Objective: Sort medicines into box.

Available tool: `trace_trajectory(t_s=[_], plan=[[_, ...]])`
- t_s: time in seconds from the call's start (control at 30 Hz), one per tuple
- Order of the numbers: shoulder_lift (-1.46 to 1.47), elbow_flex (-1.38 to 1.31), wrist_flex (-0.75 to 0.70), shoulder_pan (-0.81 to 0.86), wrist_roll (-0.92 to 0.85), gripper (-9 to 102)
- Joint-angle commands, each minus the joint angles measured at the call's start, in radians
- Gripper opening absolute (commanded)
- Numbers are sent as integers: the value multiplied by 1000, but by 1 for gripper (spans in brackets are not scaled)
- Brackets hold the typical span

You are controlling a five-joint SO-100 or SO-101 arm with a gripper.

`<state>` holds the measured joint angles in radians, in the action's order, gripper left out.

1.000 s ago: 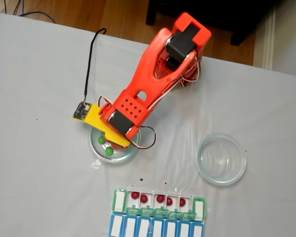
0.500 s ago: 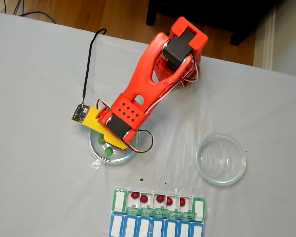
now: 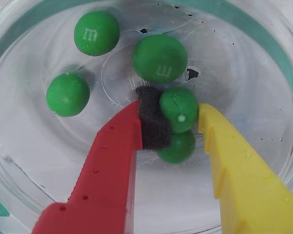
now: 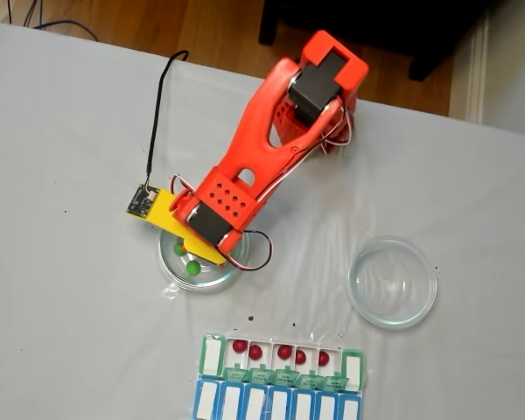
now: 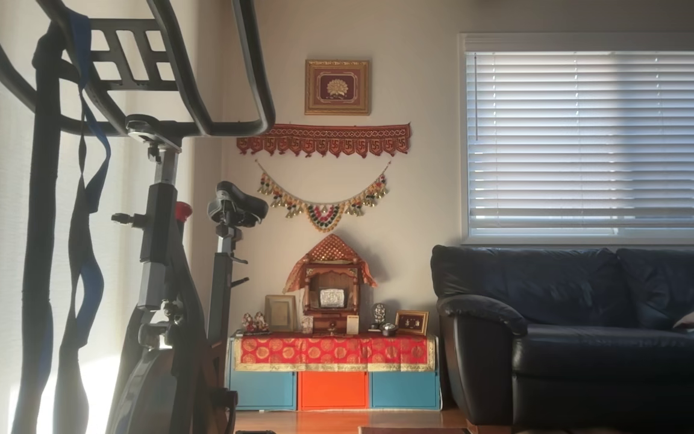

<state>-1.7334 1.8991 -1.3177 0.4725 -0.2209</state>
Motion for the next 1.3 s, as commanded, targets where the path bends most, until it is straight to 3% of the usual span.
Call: trace_trajectory(t_s=[0.0,0.3,0.97,1.27], plan=[[0,-9,-11,-20,11,11],[-6,-8,-8,-20,11,2],[-11,2,-18,-12,-8,1],[-26,9,-15,-11,-11,9]])
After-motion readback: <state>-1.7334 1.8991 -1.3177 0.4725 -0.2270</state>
